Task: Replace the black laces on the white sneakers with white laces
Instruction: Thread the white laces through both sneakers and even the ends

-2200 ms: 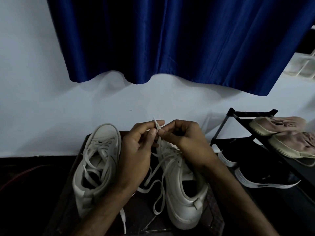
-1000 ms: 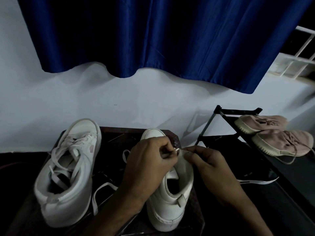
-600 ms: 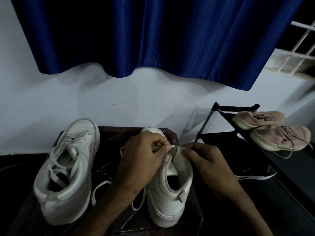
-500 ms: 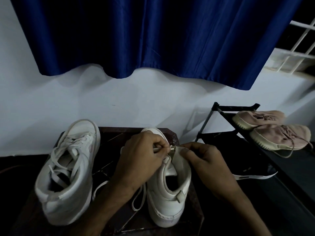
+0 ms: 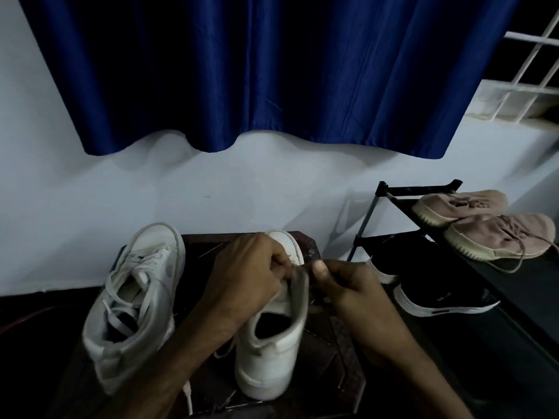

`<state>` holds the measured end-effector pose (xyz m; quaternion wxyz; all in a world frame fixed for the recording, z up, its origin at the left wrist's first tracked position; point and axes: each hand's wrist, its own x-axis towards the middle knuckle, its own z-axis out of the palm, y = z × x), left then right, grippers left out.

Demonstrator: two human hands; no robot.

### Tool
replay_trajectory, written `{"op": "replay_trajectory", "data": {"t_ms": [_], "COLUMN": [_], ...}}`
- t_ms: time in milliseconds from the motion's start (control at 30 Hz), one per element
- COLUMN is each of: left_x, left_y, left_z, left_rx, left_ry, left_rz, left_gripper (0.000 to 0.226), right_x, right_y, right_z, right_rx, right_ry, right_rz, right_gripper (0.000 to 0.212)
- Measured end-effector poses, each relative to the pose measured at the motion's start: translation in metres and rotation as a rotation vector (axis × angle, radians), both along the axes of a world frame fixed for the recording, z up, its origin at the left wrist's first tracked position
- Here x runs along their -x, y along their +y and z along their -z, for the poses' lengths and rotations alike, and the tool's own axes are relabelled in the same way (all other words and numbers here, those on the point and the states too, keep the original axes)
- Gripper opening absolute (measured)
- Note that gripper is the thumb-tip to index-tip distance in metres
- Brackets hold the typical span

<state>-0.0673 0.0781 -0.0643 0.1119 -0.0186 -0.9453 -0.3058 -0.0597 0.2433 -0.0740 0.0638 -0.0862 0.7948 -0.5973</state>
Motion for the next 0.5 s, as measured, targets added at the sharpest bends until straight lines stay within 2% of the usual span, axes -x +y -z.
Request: {"op": "replay_trajectory", "data": {"t_ms": [67, 167, 200, 267, 333, 433, 500], "left_x": [-0.001, -0.004, -0.006, -0.012, -0.021, -0.032, -0.033], "left_y": [-0.009, -0.018, -0.019, -0.017, -0.013, -0.007, -0.009], "left_z": [0.008, 0.019, 0.022, 0.023, 0.024, 0.028, 0.03], "left_rx": [-0.108, -0.211, -0.23, -0.271, -0.284, -0.258, -0.263], "left_ry": [0.002, -0.004, 0.001, 0.006, -0.016, 0.023, 0.055], "left_rz": [0.011, 0.066, 0.077, 0.065, 0.051, 0.04, -0.002], "left_gripper": [0.003, 0.006, 0.012, 0.039, 0.057, 0.042, 0.027], "right_x": [-0.001, -0.001, -0.002, -0.006, -0.011, -0.007, -0.002], "right_y": [-0.012, -0.025, -0.026, -0.026, -0.028, -0.022, -0.014], "right_z": [0.014, 0.03, 0.03, 0.028, 0.026, 0.027, 0.023], "right_rx": [0.099, 0.048, -0.026, -0.209, -0.302, -0.301, -0.194], "right_ry": [-0.028, 0.082, 0.134, 0.261, 0.345, 0.316, 0.173], "right_rz": [0.089, 0.174, 0.186, 0.196, 0.186, 0.157, 0.096], "right_gripper": [0.013, 0.015, 0.015, 0.011, 0.008, 0.009, 0.006]}}
